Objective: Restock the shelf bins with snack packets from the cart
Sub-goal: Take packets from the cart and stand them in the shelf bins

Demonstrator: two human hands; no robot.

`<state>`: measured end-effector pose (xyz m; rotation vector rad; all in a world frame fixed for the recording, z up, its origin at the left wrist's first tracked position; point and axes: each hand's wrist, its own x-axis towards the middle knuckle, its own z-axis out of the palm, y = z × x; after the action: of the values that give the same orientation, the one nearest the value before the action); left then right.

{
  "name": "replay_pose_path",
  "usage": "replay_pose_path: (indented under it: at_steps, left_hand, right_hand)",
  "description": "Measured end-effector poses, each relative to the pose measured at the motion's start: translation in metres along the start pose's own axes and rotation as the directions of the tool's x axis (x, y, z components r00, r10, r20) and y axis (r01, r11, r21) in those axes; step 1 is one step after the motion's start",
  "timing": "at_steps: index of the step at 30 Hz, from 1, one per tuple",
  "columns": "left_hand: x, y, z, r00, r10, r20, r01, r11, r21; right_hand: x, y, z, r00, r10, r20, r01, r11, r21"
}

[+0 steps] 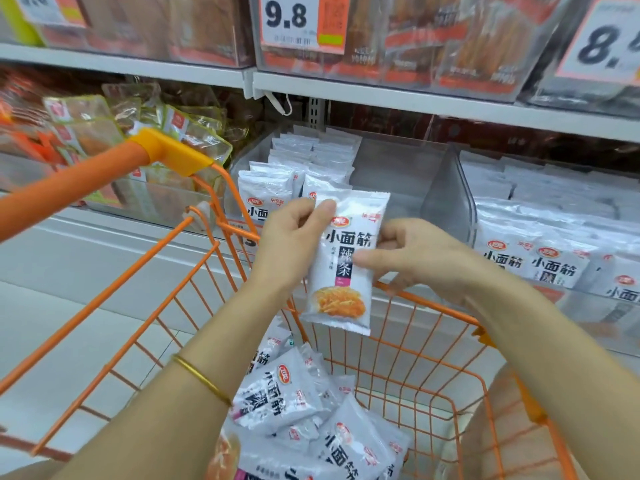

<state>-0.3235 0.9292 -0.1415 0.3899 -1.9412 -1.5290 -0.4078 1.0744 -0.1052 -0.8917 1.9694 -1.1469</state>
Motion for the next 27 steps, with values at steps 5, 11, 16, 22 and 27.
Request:
replay_pose_path:
  at_steps: [5,11,16,22,27]
  left_hand:
    - [0.006,-0.007,-0.007,0.973,0.075,-0.218,-0.017,0.966,0.258]
    - [0.004,-0.023,-0.012,0.991,0.083,-0.106,0.041,0.564,0.825]
    - [0.002,-0.025,-0.013,0.995,0.060,-0.082,0.033,0.569,0.822]
    - [0.002,-0.022,-0.012,0.995,0.053,-0.086,0.043,0.550,0.834]
    - [0.002,-0.022,-0.012,0.995,0.056,-0.082,0.038,0.556,0.830]
  right_hand:
    - [0.035,-0.015,-0.015,0.965,-0.060,-0.256,0.099,0.985,0.140]
    - [0.089,-0.011,-0.017,0.908,-0.106,-0.404,0.142,0.988,0.059]
    - [0.122,0.014,0.008,0.927,0.043,-0.374,-0.094,0.988,-0.120]
    - [0.138,0.014,0.017,0.940,0.110,-0.323,-0.136,0.989,-0.059]
    - [0.146,0.017,0.016,0.948,0.140,-0.285,-0.182,0.975,-0.127]
